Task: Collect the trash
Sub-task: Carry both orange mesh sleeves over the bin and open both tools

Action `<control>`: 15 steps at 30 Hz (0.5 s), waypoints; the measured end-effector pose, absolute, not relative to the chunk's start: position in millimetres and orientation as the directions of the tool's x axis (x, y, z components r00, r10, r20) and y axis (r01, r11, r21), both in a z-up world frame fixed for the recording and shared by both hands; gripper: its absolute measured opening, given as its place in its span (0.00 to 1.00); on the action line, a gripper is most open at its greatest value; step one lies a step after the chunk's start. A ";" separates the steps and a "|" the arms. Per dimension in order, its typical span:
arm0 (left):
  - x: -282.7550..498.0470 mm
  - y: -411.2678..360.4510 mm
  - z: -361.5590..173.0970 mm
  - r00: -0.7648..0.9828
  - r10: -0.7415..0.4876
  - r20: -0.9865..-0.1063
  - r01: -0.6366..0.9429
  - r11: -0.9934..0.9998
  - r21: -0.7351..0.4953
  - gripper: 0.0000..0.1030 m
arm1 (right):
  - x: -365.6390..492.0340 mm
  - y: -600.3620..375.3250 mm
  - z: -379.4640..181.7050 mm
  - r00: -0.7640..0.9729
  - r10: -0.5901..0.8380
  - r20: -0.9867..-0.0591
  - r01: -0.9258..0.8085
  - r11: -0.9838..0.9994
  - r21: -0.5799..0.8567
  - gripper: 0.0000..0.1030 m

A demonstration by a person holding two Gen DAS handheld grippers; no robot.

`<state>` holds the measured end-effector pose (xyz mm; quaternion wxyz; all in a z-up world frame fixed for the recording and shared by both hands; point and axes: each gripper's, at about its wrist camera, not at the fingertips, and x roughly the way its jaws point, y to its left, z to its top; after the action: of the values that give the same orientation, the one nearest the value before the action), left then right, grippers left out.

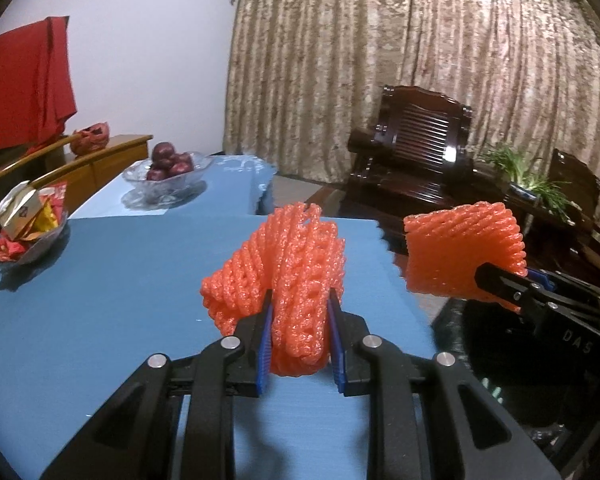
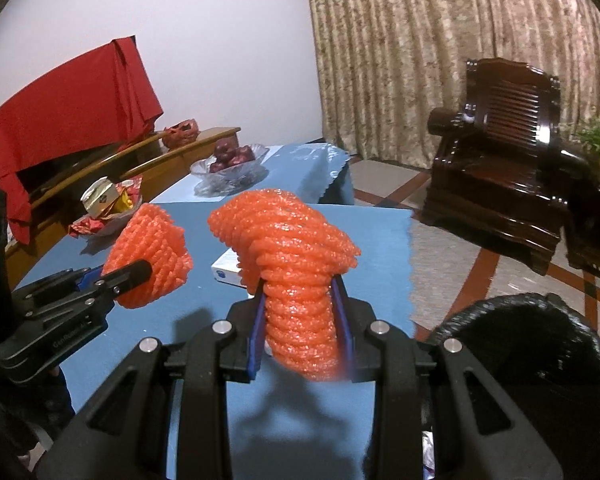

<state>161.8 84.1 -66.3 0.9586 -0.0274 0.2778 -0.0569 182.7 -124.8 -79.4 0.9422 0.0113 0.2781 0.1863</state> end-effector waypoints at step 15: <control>148.0 -9.1 -65.6 0.806 -0.266 -0.528 0.255 0.962 -0.095 0.23 | 136.9 -216.7 -75.4 0.830 0.221 -0.512 -0.195 0.975 0.105 0.28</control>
<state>148.0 -9.1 -65.6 0.9503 -0.0100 0.2795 -0.1369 136.9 -216.7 -75.4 0.9563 0.0243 0.2704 0.1089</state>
